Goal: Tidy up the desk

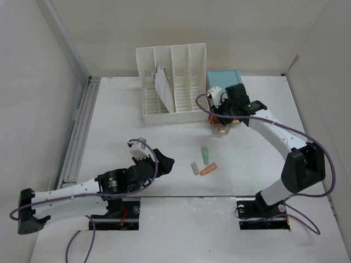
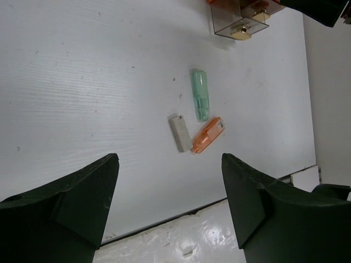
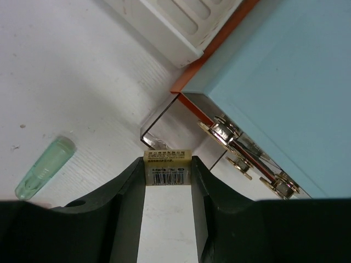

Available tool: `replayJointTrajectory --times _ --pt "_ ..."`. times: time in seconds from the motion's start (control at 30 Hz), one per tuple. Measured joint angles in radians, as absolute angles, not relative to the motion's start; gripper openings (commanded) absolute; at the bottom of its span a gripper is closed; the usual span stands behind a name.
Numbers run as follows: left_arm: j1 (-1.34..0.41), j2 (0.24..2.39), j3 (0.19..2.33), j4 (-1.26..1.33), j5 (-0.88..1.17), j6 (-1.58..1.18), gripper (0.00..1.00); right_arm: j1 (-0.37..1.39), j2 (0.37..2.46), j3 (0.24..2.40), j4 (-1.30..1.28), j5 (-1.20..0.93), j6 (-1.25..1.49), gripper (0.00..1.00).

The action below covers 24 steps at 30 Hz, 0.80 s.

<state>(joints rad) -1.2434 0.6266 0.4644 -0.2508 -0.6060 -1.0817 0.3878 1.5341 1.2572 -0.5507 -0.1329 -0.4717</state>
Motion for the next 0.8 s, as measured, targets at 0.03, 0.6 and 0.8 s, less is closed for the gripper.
replayJointTrajectory --times 0.03,0.6,0.8 --pt "-1.243 0.628 0.464 -0.251 -0.605 -1.081 0.73 0.381 1.537 1.257 -0.555 -0.131 -0.466 0.0" --pt "-1.243 0.623 0.466 -0.235 -0.599 -1.078 0.73 0.34 1.615 1.269 -0.575 -0.059 -0.285 0.0" --pt "-1.243 0.606 0.466 -0.232 -0.598 -1.077 0.73 0.34 1.636 1.269 -0.566 -0.022 -0.208 0.0"
